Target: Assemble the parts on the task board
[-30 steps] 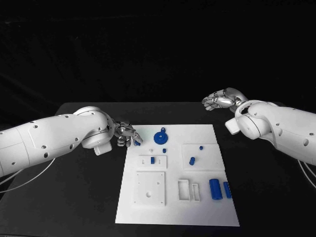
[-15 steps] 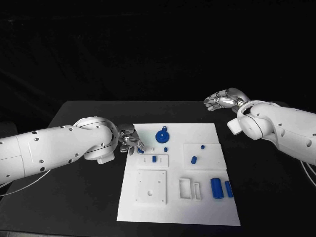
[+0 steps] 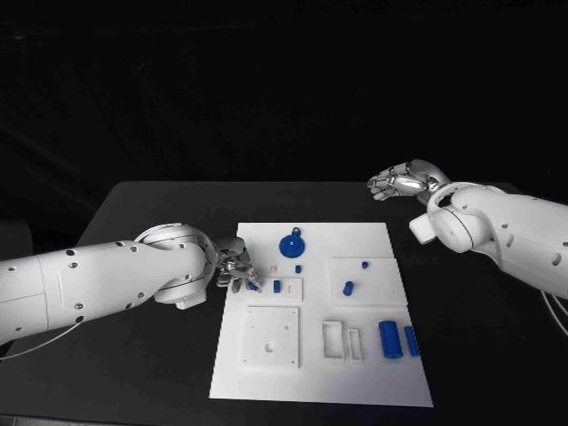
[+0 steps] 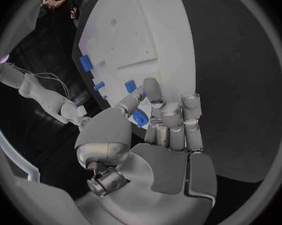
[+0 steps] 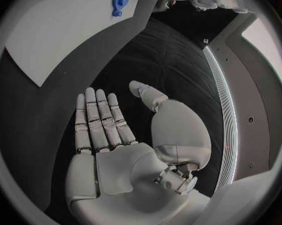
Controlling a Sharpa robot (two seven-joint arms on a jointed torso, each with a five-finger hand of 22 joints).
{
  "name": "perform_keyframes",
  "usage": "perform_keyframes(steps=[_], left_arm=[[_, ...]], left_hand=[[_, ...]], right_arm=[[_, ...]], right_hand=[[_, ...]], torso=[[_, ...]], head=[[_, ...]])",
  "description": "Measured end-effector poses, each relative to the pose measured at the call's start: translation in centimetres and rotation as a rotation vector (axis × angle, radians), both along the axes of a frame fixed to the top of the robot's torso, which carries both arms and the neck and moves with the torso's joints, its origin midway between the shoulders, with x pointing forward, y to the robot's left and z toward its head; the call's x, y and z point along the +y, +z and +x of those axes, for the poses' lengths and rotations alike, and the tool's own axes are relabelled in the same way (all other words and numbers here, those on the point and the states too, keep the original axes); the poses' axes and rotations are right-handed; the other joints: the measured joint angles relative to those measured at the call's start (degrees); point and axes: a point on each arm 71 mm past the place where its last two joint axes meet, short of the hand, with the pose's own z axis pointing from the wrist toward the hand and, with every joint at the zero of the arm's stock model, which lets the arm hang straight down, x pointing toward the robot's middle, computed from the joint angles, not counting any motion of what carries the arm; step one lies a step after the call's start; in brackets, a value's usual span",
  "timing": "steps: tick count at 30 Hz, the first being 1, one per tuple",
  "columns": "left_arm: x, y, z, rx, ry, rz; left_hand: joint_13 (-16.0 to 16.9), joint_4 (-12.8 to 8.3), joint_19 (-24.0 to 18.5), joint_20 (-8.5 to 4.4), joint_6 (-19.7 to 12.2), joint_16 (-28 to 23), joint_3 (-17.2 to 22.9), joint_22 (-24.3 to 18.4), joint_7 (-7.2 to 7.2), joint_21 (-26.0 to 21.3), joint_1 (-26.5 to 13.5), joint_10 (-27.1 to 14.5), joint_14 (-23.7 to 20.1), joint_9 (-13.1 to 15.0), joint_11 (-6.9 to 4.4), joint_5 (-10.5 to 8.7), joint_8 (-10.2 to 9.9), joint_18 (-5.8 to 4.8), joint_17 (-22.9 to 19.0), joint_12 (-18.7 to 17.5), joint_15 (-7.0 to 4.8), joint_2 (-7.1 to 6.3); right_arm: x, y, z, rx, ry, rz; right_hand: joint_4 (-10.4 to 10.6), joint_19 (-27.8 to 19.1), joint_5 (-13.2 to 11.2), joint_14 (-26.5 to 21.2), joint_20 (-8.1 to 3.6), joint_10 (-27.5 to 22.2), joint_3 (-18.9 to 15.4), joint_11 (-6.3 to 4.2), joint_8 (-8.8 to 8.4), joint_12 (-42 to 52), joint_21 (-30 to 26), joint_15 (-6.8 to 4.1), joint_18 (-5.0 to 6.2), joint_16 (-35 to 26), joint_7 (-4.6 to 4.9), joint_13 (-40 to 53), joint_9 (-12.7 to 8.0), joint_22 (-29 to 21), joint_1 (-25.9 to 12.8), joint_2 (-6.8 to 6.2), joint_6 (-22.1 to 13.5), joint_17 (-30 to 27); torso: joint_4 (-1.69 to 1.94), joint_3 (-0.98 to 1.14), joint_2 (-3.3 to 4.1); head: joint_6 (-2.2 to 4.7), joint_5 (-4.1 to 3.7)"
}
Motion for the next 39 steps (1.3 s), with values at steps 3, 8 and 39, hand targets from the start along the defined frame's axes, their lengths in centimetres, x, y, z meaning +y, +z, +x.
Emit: perform_keyframes(steps=[3, 8, 39], left_arm=[[-0.08, -0.10, -0.04, -0.001, -0.002, 0.003], [-0.24, -0.23, -0.08, -0.008, -0.006, 0.006], [-0.96, -0.28, -0.38, -0.044, -0.035, 0.021]], left_hand=[[0.00, 0.07, 0.00, 0.00, 0.00, 0.00, 0.07, 0.00, 0.00, 0.00, -0.01, 0.00, 0.01, 0.02, 0.00, 0.00, 0.00, 0.01, 0.00, 0.22, 0.00, -0.01], [0.05, 0.08, 0.00, 0.00, -0.01, 0.00, 0.06, -0.01, -0.01, 0.00, -0.23, 0.00, 0.03, 2.10, 0.00, 0.00, 0.00, 0.00, 0.05, 0.23, 0.02, -0.23], [0.27, 0.20, 0.20, 0.20, 0.51, 0.44, -0.08, 0.02, -0.12, -0.01, -0.36, 0.10, 0.58, 2.11, 0.11, 0.26, 0.26, 0.02, 0.33, 0.72, -0.21, -0.35]], right_arm=[[-0.02, 0.00, 0.00, 0.000, 0.000, 0.000], [-0.02, 0.00, -0.02, 0.000, 0.000, 0.000], [-0.28, -0.13, -0.09, 0.004, -0.001, -0.001]], right_hand=[[0.00, 0.00, 0.02, 0.00, 0.00, 0.00, 0.00, 0.00, 0.00, 0.00, 0.00, 0.00, 0.00, 0.00, -0.09, 0.00, 0.00, 0.00, 0.00, 0.00, -0.09, -0.04], [0.00, 0.00, 0.02, -0.16, 0.00, 0.00, 0.00, 0.00, 0.00, 0.00, -0.21, 0.16, 0.00, 0.00, -0.21, 0.00, -0.05, 0.00, 0.00, 0.00, -0.21, -0.04], [0.16, -0.21, 0.23, -0.16, 0.21, 0.00, -0.16, 0.00, -0.01, -0.22, -0.21, 0.15, 0.00, 0.00, -0.21, 0.00, -0.11, 0.10, -0.22, -0.23, -0.21, -0.15]], torso=[[-0.01, 0.01, 0.01], [0.01, 0.01, 0.01], [0.05, -0.03, 0.00]], head=[[-0.11, -0.04], [-0.16, -0.04], [0.01, -0.72]])
